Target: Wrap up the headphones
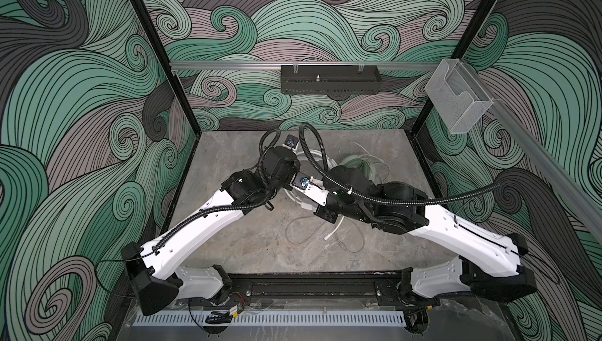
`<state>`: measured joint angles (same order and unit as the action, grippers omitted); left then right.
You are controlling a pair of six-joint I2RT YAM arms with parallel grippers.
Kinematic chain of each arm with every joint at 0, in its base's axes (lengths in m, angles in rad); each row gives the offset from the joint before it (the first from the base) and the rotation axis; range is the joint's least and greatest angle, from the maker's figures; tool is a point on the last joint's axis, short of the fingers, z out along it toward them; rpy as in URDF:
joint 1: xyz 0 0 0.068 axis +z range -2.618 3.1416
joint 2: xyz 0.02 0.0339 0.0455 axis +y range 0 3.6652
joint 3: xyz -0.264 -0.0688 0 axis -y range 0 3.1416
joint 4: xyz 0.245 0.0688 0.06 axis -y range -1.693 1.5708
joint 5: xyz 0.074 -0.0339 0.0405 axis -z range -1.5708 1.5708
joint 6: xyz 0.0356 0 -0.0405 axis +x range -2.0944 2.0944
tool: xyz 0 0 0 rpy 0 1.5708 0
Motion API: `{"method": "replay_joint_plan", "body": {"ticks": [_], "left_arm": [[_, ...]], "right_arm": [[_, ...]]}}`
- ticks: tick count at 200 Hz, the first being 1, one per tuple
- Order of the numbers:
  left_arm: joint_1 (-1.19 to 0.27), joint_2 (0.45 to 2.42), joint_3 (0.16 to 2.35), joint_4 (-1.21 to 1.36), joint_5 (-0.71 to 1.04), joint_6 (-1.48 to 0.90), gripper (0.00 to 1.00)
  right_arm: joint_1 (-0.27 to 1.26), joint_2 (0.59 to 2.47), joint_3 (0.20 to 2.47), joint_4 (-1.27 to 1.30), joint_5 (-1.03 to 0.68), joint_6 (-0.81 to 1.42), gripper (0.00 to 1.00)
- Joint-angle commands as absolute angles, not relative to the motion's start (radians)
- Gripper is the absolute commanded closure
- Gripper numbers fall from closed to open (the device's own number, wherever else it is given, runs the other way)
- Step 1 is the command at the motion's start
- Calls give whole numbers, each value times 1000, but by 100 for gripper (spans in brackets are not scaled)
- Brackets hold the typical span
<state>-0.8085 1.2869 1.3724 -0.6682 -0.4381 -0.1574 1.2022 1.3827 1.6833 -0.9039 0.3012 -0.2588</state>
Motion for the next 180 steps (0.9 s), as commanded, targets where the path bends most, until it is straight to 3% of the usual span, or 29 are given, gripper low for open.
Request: {"method": "replay_joint_plan", "body": {"ticks": [1,56,127,180], "left_arm": [[-813,1260,1387,-669,-408,-249,100],[-814,1219,1317,-654,-520,-101,100],[-814,1132,1239,-627,-435,82,100],[-815,1099,1240,-648,-556,119,100]], "right_arm": [[1207,1369,1720,-897,328,-262,100],[1204,1351,1769,-943,410,-296,100],[1203,1357,1818,-1003,531,-410,100],[1203,1366,1819,-1015,619,-520,100]]}}
